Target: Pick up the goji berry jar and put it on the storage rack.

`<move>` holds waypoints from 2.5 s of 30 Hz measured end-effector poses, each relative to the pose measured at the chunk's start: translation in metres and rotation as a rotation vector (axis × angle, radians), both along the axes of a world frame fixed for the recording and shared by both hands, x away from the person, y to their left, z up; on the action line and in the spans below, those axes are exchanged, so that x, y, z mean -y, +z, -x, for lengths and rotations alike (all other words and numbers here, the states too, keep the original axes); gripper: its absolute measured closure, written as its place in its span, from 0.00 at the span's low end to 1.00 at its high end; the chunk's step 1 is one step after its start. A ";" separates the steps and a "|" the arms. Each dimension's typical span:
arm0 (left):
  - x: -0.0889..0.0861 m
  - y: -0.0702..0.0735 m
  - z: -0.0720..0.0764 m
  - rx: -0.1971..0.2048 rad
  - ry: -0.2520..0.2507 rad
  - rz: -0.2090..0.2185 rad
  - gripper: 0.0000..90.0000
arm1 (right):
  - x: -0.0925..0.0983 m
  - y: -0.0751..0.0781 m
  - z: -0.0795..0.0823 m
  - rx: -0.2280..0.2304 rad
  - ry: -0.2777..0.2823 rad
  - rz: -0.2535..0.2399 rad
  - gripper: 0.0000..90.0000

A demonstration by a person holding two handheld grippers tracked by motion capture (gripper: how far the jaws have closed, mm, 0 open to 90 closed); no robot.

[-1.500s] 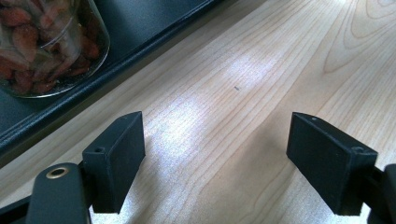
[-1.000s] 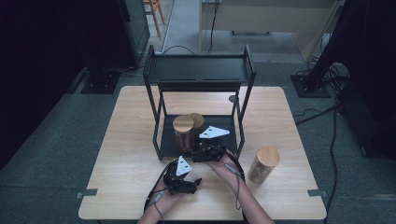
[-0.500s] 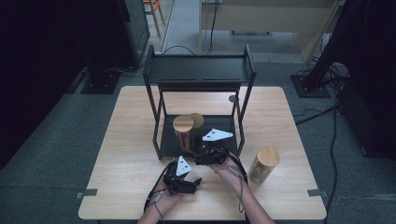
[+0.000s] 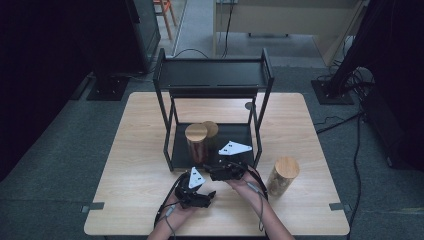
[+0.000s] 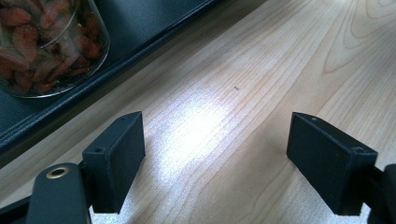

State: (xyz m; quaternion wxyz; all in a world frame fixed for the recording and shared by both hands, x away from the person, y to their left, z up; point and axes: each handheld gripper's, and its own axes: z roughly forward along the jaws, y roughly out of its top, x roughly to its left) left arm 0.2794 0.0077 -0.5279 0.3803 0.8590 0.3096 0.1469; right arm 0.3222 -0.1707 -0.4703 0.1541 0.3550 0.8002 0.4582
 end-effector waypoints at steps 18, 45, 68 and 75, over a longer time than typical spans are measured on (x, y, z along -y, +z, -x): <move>0.000 0.000 0.000 -0.001 0.001 0.001 0.22 | 0.013 -0.002 0.009 -0.018 0.008 -0.012 0.19; 0.000 0.000 0.000 -0.001 0.001 0.002 0.22 | 0.031 -0.002 0.022 -0.057 0.003 0.009 0.19; 0.000 0.000 0.000 -0.002 0.000 0.001 0.22 | 0.040 0.006 0.034 -0.069 -0.021 0.041 0.19; 0.000 0.000 0.000 -0.002 0.000 0.001 0.22 | 0.043 0.013 0.038 -0.069 -0.018 0.041 0.19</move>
